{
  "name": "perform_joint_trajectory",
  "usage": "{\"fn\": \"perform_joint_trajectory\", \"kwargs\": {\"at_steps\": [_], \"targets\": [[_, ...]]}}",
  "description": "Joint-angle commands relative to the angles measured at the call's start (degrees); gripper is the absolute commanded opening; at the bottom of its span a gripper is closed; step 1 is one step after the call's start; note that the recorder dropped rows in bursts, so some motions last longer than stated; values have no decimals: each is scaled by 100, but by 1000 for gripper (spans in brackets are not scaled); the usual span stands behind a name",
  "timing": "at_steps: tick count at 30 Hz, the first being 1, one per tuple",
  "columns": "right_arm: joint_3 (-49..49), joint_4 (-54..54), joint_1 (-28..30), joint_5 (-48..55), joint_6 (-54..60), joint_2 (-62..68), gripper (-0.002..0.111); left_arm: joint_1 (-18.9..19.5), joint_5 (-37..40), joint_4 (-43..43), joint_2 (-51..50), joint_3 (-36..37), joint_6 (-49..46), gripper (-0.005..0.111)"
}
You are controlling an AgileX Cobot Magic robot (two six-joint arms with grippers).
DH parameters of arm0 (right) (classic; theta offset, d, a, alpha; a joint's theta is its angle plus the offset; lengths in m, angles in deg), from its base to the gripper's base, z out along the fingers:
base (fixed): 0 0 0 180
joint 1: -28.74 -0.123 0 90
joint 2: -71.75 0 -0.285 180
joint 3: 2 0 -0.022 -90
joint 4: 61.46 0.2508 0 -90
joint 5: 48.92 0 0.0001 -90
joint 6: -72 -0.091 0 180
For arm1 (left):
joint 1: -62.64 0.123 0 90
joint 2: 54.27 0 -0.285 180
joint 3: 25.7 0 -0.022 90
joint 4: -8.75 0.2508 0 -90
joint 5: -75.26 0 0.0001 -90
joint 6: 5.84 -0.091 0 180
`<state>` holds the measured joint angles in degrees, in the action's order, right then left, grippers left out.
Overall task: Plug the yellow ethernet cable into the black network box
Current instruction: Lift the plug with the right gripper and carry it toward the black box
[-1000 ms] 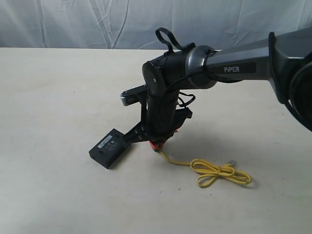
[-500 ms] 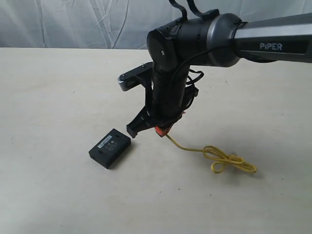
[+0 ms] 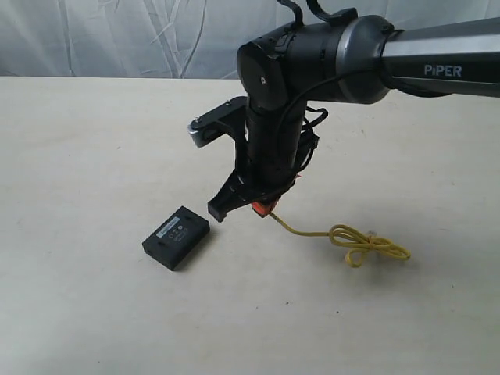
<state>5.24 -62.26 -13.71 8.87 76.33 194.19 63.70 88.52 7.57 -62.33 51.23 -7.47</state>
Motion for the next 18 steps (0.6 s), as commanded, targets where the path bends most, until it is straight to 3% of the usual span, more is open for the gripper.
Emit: {"fn": "perform_joint_trajectory", "kwargs": {"at_steps": [1, 5, 10, 14, 18], "targets": [[15, 1, 17, -113, 137, -80, 0, -62, -836, 118, 28, 29, -1, 0], [15, 1, 17, -166, 395, -70, 0, -62, -1941, 177, 28, 29, 21, 0], [15, 80, 17, 172, 395, -70, 0, -62, -2504, 220, 28, 29, -2, 0], [-200, 348, 4, -24, 551, -70, 0, -62, -2587, 118, 28, 29, 27, 0], [-703, 592, -90, -571, 1040, -70, 0, -62, -2432, -966, 28, 29, 51, 0]]}}
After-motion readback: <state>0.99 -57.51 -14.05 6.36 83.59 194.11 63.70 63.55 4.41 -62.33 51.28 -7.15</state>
